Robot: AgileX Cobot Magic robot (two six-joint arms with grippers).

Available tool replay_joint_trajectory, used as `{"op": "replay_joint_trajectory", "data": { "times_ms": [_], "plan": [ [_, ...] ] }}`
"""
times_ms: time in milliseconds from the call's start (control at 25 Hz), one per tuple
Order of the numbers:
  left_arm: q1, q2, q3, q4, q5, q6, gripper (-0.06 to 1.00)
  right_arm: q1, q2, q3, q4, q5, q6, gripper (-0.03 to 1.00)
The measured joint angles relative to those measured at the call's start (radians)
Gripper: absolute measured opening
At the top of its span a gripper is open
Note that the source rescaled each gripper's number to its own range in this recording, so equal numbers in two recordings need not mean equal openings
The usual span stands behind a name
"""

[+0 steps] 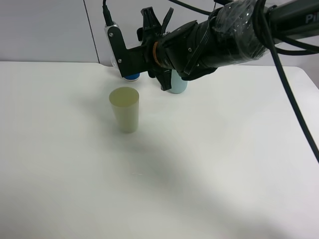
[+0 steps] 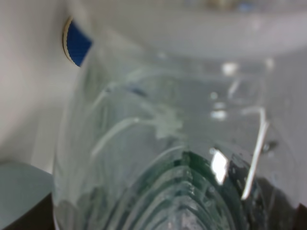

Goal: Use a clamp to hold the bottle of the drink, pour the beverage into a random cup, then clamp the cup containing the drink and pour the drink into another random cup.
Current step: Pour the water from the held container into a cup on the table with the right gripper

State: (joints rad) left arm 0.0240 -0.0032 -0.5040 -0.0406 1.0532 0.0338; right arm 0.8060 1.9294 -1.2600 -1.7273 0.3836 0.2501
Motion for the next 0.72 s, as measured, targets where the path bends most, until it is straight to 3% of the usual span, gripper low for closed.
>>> {"op": "replay_joint_trajectory", "data": {
  "times_ms": [720],
  "plan": [
    [0.000, 0.000, 0.000, 0.000, 0.000, 0.000, 1.00, 0.000, 0.000, 0.000, 0.000, 0.052, -0.127, 0.02]
  ]
}}
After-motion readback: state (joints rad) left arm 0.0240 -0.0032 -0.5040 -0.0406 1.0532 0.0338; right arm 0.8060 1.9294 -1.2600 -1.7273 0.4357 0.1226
